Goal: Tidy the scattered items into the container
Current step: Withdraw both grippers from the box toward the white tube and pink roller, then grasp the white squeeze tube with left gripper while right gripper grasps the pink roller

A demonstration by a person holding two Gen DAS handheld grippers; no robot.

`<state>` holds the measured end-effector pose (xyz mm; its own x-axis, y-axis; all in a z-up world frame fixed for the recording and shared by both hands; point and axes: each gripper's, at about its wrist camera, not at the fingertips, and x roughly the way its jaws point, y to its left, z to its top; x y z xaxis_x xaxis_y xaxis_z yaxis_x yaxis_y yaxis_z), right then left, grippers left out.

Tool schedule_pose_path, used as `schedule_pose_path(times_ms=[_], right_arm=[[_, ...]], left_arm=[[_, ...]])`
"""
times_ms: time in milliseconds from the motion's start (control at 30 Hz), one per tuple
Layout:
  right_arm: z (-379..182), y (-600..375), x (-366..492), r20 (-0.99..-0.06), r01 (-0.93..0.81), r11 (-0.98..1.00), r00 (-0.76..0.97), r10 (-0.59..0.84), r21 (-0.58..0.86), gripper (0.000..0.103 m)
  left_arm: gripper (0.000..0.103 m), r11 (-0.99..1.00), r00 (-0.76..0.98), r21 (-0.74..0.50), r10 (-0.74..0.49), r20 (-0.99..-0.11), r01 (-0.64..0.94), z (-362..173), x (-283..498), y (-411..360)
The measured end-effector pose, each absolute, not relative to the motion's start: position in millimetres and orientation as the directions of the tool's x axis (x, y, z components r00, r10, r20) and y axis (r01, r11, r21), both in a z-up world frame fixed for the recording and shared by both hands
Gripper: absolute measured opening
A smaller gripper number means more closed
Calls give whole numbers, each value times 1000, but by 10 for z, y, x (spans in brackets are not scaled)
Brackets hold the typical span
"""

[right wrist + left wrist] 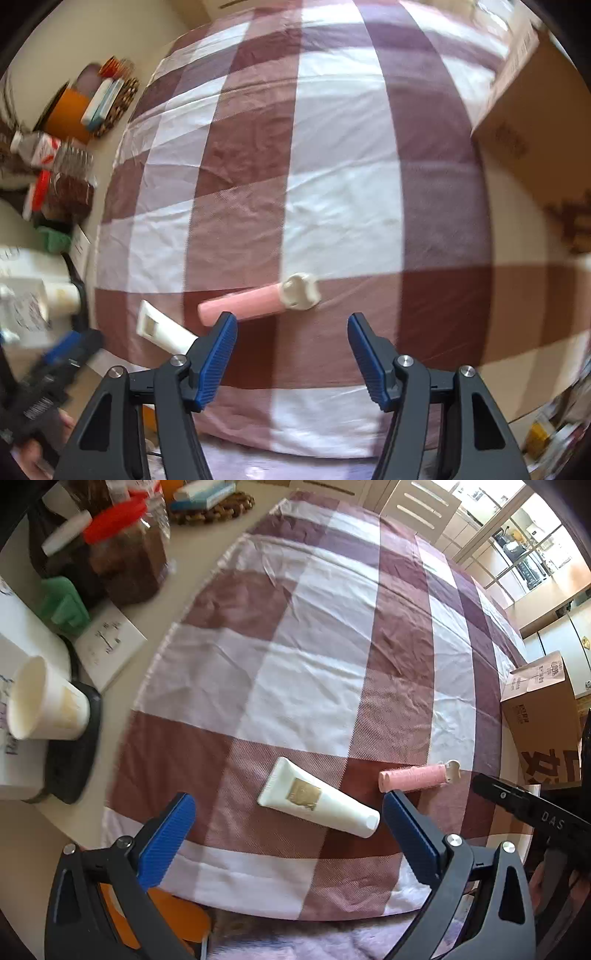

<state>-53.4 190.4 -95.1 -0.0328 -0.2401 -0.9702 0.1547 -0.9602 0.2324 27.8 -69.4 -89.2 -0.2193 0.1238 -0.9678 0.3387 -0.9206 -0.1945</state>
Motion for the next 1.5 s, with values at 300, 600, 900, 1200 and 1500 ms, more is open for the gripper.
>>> schedule_pose_path(times_ms=[300,600,900,1200,1500], right_arm=[[-1207,1829,-457,-953,-35,-953,32,-303,302,64],[-1444,1785,-512,-931,-199,-918,61,-361,343,64],[-1676,1723,-572,-915,-283,-891,90,-393,355,64],[-1716,1670,-620,-922,-255,-902,76,-379,349,59],[-1672,1659,-627,-925,-133,-922,65,-375,364,38]], left_arm=[[102,-933,-125,-227,199,-972,280,-1231,170,-438],[102,-890,-90,-217,197,-976,401,-1479,108,-377],[101,-881,-53,-199,196,-979,430,-1655,54,-335],[98,-905,-29,-142,142,-989,402,-1711,42,-237],[54,-932,-54,-110,98,-994,346,-1591,220,-292]])
